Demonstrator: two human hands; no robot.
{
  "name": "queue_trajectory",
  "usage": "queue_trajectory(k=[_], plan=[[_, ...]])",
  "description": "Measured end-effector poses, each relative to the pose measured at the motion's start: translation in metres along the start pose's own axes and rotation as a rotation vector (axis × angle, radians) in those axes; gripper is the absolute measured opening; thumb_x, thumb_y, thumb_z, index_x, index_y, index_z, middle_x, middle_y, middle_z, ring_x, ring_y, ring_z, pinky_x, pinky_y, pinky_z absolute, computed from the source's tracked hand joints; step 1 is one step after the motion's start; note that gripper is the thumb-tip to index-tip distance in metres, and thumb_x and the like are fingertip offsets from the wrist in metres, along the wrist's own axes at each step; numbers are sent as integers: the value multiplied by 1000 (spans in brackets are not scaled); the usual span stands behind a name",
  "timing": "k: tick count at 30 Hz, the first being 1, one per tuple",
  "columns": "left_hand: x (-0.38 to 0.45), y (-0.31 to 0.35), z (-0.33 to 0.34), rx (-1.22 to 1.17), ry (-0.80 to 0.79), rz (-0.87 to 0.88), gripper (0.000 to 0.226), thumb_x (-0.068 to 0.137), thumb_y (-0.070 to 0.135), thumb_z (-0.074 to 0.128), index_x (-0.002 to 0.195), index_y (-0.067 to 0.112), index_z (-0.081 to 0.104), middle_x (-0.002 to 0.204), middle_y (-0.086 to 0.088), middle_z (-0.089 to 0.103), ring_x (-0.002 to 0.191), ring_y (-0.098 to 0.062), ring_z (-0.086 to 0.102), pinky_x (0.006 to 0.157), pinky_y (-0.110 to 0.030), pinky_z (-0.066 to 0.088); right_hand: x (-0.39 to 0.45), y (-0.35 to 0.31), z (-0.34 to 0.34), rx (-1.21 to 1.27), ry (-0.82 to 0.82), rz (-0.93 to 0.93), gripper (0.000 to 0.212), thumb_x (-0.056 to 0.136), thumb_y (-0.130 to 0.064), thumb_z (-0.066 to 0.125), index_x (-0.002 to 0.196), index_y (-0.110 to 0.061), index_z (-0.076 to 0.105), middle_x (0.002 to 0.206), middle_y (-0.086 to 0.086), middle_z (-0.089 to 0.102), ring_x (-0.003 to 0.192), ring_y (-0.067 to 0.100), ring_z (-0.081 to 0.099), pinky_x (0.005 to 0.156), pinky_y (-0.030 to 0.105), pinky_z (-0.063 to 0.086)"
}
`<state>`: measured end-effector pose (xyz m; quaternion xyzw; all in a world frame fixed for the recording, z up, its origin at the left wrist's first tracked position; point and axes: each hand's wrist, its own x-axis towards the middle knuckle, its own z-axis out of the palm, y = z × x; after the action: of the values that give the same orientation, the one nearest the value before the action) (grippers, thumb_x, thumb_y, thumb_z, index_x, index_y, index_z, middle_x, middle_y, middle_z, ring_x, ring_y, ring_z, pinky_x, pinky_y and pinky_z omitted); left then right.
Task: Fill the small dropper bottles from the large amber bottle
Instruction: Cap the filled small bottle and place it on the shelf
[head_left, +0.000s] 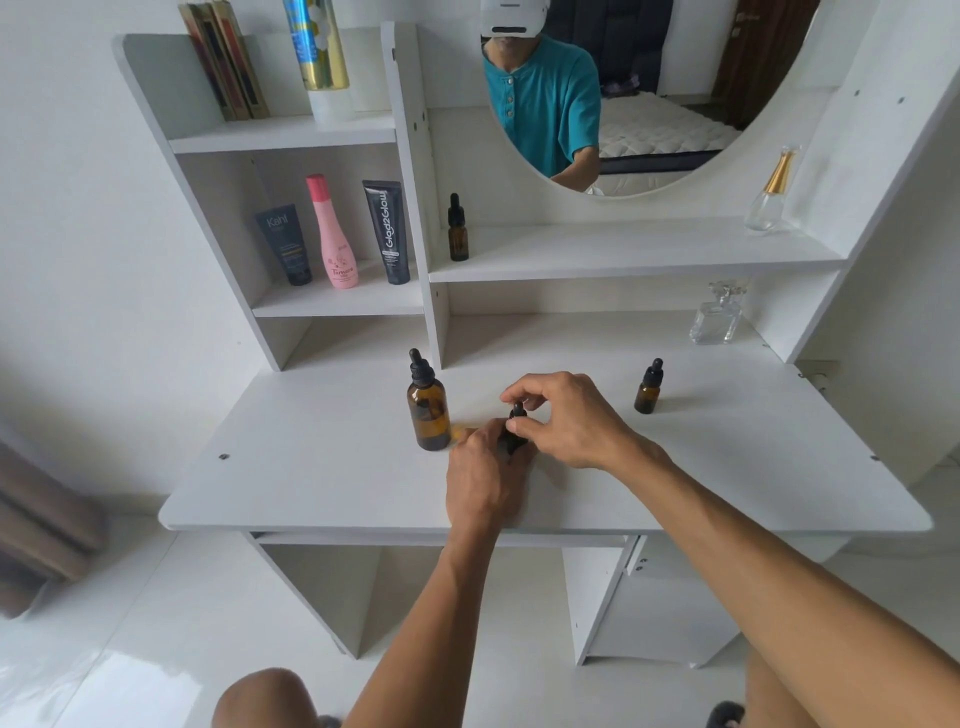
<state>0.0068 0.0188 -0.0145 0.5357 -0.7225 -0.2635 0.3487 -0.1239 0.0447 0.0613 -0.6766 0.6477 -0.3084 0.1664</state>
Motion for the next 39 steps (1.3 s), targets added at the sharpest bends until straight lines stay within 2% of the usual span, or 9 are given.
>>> queue_trajectory(k=[3,7,10,12,22,32,34,36,39], plan=[[1,0,0,-8,-5,0,26,87,47,68,95,22,66,83,1,68,76,-24,59,61,-34,49,1,0,-1,13,-15,7,25,86,-11,71,108,-22,73,102,-9,73,94,8,66,83,26,54],[1,-1,1,-10,-2,-3,28,87,48,69,93,21,65,82,0,67,71,-22,58,57,-31,43,1,-3,0,-45,22,27,22,84,-24,74,105,-26,72,98,-11,72,90,12,66,85,39,56],[0,0,-1,-10,-3,0,28,87,47,68,94,20,66,81,0,67,70,-22,57,56,-31,41,-1,-6,-3,-55,-43,17,30,86,-12,70,115,-23,70,107,-6,72,99,12,65,91,31,54],[0,1,-1,-4,-1,-4,28,87,46,69,96,20,66,83,1,68,71,-21,57,58,-31,42,-1,-5,-3,-67,-58,20,31,88,-8,69,115,-22,70,107,-4,72,100,13,65,93,33,54],[0,3,0,-16,4,-21,24,85,43,69,93,20,67,79,-1,67,76,-25,58,60,-39,50,-1,-4,3,-96,-20,31,23,88,-14,71,109,-22,69,93,-5,69,90,16,64,86,40,54],[-2,3,-5,-12,-31,3,24,84,42,71,94,20,66,76,3,66,69,-22,53,50,-27,33,-8,-2,6,-25,-30,63,25,88,-17,71,113,-19,67,103,0,70,95,18,66,89,31,53],[-2,1,-7,3,-52,23,33,83,44,72,106,22,67,90,4,72,82,-23,62,59,-29,43,-9,1,7,20,3,75,24,89,-16,71,113,-18,66,102,-1,69,96,16,66,88,27,52],[-3,0,-10,2,-75,15,47,85,40,73,125,19,62,113,1,71,105,-23,63,80,-33,50,-10,3,5,61,63,84,25,90,-16,70,115,-17,66,100,-5,68,94,10,64,83,15,50],[-3,1,-11,36,-96,7,51,91,34,68,135,13,54,128,-4,64,120,-24,55,95,-31,42,-7,4,-4,92,157,93,26,91,-15,68,117,-15,65,100,-5,67,90,6,61,71,0,39]])
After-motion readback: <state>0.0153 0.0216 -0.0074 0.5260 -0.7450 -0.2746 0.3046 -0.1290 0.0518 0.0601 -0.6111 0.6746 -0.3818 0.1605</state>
